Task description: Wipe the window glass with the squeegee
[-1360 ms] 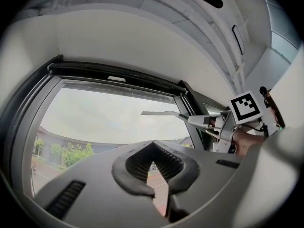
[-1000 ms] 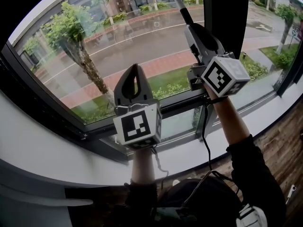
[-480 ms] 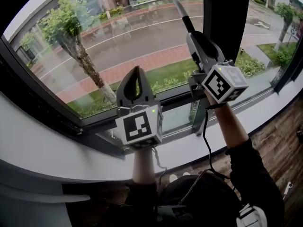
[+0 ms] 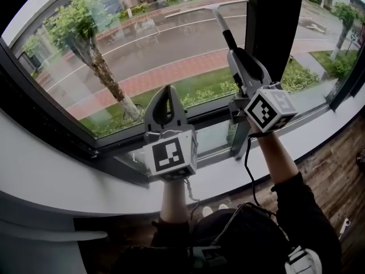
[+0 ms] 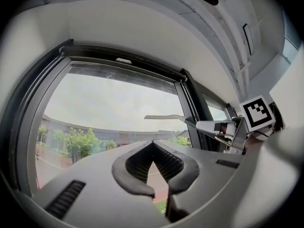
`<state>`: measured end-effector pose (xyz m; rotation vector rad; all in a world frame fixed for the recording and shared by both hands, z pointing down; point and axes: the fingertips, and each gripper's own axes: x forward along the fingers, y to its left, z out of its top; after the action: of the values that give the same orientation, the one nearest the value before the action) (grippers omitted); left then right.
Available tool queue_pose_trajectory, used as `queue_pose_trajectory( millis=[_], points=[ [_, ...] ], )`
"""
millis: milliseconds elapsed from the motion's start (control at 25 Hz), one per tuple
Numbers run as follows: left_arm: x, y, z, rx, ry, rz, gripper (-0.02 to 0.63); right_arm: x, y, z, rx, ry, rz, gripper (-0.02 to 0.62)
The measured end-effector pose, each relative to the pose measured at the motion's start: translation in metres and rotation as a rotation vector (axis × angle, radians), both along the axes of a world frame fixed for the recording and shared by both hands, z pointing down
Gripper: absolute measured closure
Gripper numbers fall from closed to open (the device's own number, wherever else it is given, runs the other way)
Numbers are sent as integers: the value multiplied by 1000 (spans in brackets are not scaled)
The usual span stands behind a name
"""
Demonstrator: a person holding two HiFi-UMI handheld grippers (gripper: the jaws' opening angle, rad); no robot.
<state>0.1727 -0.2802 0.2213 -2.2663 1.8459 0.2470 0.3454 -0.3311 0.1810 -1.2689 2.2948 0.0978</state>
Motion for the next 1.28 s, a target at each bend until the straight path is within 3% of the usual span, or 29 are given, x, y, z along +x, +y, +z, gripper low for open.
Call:
queue_pose_trajectory(
  millis=[1280],
  points=[
    [-15,5,97,-159,12,-49,604,-1,8,143,-245,24,17,497]
  ],
)
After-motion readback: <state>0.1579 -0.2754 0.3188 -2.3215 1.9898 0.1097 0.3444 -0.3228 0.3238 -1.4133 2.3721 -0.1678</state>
